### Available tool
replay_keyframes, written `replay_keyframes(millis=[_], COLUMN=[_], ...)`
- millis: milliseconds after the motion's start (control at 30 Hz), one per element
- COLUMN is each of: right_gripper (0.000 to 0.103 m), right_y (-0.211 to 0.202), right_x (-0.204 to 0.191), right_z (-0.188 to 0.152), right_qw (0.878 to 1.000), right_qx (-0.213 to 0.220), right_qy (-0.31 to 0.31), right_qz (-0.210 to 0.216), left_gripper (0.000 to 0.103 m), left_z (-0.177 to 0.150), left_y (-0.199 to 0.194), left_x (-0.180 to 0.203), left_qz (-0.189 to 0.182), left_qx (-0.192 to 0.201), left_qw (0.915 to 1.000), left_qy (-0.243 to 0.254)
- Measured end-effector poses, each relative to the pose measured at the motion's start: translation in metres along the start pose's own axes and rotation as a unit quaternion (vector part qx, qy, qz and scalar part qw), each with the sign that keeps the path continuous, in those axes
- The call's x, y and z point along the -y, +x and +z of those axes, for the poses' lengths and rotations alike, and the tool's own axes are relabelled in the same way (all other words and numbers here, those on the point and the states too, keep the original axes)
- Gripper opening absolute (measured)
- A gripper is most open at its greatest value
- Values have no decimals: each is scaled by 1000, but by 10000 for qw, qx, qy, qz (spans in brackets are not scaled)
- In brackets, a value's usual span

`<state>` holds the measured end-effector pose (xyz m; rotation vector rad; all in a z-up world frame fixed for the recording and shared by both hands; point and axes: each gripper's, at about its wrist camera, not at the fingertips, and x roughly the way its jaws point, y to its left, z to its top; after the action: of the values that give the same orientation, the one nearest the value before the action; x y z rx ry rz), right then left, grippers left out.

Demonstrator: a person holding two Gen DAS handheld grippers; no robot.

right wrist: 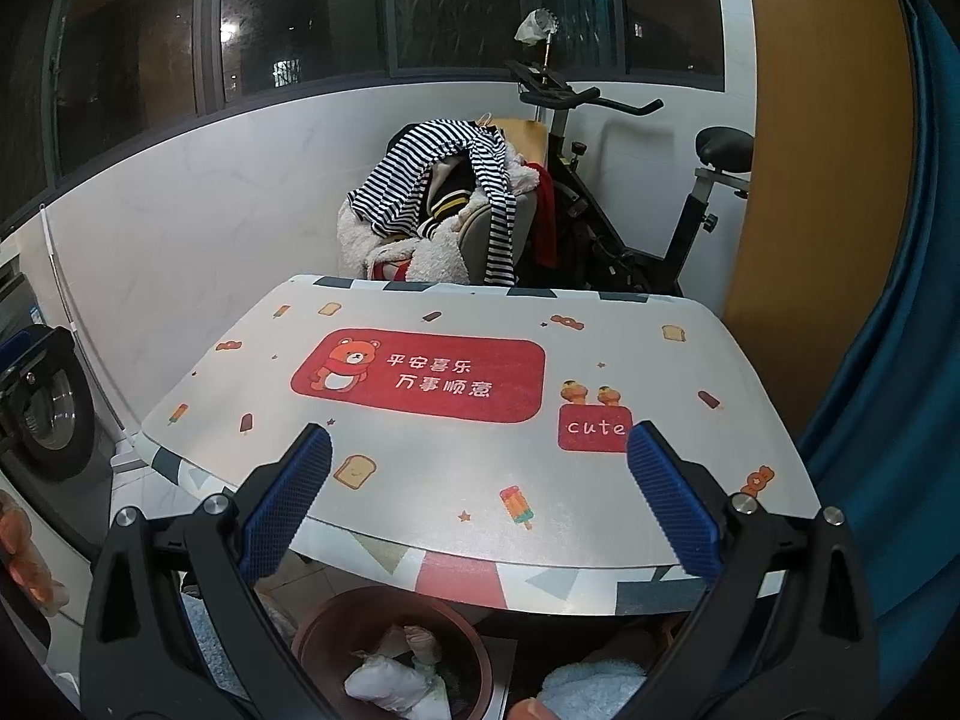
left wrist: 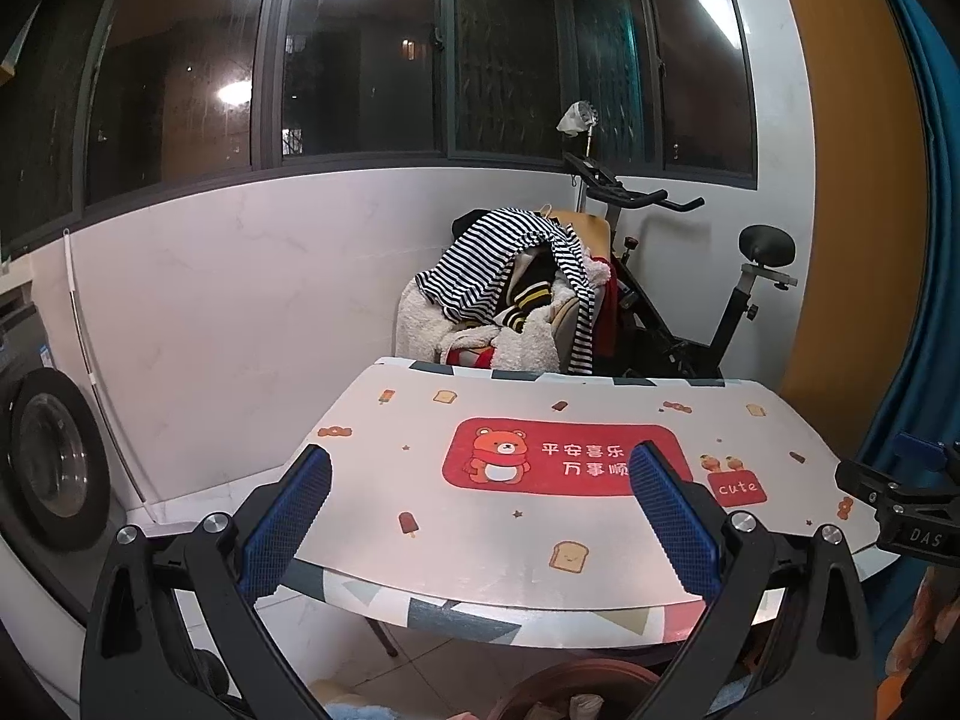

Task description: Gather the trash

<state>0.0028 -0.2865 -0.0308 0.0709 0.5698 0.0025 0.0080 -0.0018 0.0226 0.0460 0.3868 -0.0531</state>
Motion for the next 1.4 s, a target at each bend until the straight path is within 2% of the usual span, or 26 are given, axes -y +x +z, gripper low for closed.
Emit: replay_keyframes(millis=[1400], right_gripper=[97], right_y=[-13], right_x=[6], right_z=[10], right_qw=[9997], right_qx=[226], right_qy=[104], right_qz=[-38], left_gripper=[97], left_z=[5], left_y=[-9], left_x=[7], left_qz=[130], left_qx=[137], left_qw=[9997], left_qy=[132])
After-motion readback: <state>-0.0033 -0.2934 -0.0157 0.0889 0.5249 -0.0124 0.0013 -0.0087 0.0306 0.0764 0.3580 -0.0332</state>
